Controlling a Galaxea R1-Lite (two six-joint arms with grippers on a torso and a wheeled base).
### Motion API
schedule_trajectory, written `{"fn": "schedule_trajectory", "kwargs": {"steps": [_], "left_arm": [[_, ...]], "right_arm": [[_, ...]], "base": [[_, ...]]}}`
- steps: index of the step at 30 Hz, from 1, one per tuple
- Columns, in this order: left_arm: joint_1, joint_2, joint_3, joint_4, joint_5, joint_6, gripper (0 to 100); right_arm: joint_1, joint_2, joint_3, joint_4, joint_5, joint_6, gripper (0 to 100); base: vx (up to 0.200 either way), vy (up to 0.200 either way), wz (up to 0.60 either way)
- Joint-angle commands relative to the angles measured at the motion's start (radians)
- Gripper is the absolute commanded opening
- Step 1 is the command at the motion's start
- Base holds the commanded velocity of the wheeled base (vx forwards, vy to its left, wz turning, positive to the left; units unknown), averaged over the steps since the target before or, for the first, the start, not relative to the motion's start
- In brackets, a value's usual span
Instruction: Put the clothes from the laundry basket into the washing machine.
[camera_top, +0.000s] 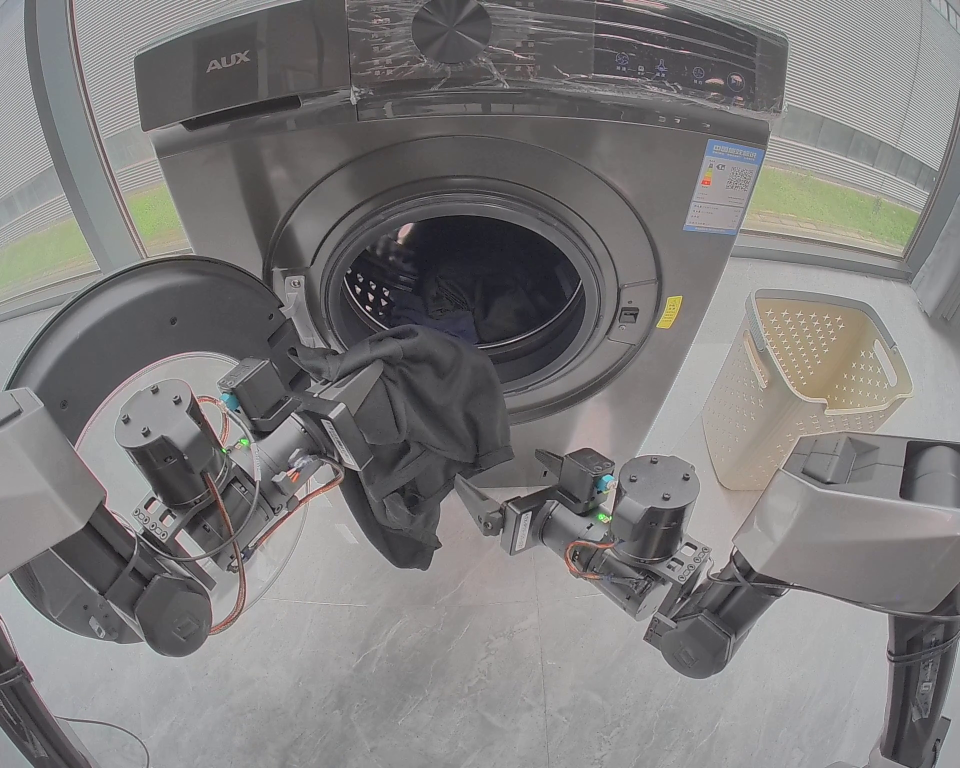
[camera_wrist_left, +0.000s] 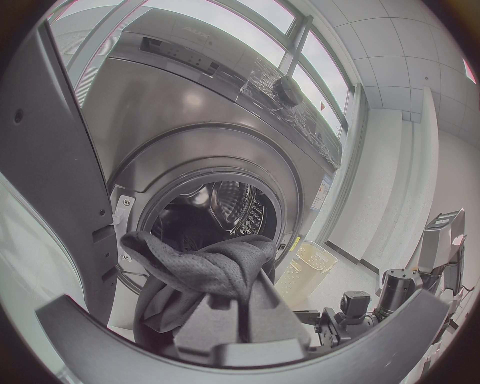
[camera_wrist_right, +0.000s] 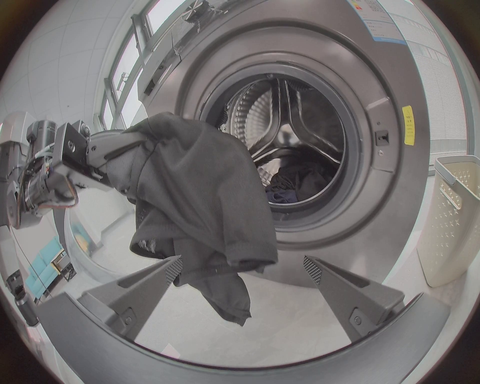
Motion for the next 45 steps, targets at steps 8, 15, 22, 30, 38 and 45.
{"fn": "schedule_trajectory", "kwargs": {"steps": [8,15,22,30,38,45], "left_arm": [[-0.008,-0.004,0.003,-0.001,-0.002,0.0,0],[-0.008,-0.004,0.004,-0.001,-0.002,0.0,0],[-0.008,-0.006,0.004,-0.001,-0.003,0.001,0],[-0.008,-0.004,0.006,-0.001,-0.003,0.001,0],[-0.008,-0.004,0.004,-0.001,-0.003,0.001,0],[-0.008,-0.004,0.006,-0.001,-0.003,0.0,0]], "right_arm": [[-0.042,0.03,-0.105,0.006,0.007,0.0,100],[-0.05,0.082,-0.148,0.002,0.053,-0.002,100],[-0.045,0.093,-0.163,-0.001,0.119,0.005,100],[-0.039,0.093,-0.166,-0.031,0.185,0.051,100],[-0.039,0.108,-0.16,-0.07,0.195,0.084,0],[-0.039,0.084,-0.122,-0.075,0.194,0.11,0]], "base": [[0.0,0.0,0.0],[0.0,0.0,0.0],[0.0,0.0,0.0],[0.0,0.0,0.0],[0.0,0.0,0.0],[0.0,0.0,0.0]]}}
